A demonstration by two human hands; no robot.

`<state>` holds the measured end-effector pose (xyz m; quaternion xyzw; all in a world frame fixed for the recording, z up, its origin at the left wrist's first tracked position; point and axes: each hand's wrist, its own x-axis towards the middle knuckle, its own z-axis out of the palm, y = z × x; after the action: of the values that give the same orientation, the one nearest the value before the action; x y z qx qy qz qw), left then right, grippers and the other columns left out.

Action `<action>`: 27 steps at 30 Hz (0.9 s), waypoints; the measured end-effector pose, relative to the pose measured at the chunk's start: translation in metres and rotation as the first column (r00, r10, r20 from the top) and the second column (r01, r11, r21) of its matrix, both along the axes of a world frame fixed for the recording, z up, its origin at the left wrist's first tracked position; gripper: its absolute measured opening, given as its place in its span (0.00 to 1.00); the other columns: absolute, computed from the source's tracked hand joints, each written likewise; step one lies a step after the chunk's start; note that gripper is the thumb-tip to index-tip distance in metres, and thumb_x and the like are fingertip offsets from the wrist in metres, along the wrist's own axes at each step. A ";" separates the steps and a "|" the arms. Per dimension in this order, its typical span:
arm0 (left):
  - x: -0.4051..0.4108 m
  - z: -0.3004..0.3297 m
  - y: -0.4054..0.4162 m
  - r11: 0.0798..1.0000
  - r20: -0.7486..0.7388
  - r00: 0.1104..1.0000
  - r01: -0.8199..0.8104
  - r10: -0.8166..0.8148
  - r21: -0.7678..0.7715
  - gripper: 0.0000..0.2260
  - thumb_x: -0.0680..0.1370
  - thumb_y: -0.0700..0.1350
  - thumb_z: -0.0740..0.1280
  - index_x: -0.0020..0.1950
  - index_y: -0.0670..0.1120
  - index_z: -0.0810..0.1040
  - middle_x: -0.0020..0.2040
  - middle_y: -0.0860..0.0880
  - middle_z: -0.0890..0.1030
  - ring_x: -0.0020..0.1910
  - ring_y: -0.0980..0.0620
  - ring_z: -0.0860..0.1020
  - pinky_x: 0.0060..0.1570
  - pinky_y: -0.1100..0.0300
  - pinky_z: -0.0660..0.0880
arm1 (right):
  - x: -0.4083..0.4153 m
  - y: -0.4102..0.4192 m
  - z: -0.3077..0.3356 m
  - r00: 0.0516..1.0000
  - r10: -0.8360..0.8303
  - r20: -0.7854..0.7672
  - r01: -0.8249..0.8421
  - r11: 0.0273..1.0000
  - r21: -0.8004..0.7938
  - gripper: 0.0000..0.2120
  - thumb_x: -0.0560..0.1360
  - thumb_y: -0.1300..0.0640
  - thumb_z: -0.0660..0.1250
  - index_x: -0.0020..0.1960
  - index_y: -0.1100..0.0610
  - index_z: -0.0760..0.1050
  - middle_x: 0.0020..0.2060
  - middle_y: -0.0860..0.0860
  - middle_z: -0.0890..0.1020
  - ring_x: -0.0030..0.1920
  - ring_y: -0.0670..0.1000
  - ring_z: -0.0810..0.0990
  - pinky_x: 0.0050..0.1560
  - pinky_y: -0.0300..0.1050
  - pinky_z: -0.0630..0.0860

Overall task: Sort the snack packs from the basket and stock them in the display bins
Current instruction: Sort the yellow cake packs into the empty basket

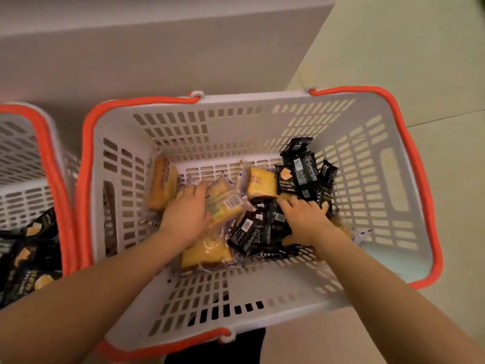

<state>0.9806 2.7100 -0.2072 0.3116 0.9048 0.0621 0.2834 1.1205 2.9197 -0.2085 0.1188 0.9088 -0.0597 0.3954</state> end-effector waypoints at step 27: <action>0.020 0.024 0.016 0.884 0.608 0.772 -0.402 0.187 0.239 0.06 0.78 0.45 0.63 0.55 0.50 0.73 0.47 0.53 0.80 0.47 0.54 0.79 0.40 0.63 0.76 | -0.027 -0.030 0.027 0.795 -0.573 -0.201 0.440 0.772 -0.460 0.15 0.76 0.62 0.62 0.62 0.58 0.73 0.57 0.52 0.77 0.55 0.52 0.76 0.53 0.41 0.74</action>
<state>1.0002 2.7260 -0.1837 0.1763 0.7897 0.3592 0.4650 1.0938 2.8893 -0.1815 0.2698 0.8636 -0.3640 0.2213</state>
